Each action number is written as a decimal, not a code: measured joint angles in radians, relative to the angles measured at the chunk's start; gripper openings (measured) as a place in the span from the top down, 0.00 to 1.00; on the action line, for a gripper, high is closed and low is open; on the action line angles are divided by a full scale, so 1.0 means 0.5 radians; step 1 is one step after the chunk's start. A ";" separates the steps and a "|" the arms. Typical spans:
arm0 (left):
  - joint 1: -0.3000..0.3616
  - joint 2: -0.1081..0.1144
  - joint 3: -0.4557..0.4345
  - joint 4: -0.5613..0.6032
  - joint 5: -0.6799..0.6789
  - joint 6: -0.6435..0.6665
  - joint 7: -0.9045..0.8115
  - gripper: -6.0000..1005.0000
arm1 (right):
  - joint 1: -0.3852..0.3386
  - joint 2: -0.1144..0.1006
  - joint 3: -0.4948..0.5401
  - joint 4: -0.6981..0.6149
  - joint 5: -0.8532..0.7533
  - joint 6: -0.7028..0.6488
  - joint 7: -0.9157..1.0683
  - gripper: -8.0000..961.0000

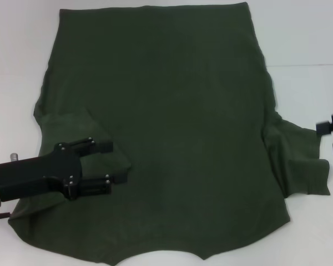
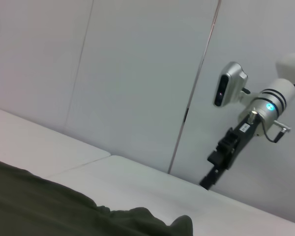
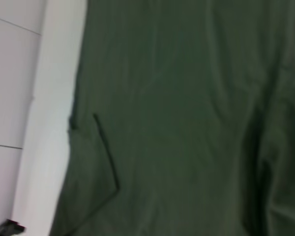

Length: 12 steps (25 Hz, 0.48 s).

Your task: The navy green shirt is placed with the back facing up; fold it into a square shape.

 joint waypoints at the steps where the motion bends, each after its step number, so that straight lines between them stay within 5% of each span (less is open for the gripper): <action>1: 0.000 0.000 -0.003 0.000 -0.003 0.002 0.005 0.14 | -0.006 -0.001 0.000 0.006 -0.040 0.001 0.005 0.02; 12: -0.026 -0.001 -0.025 -0.007 -0.025 -0.002 0.011 0.14 | -0.020 0.002 -0.008 0.034 -0.272 0.144 -0.004 0.02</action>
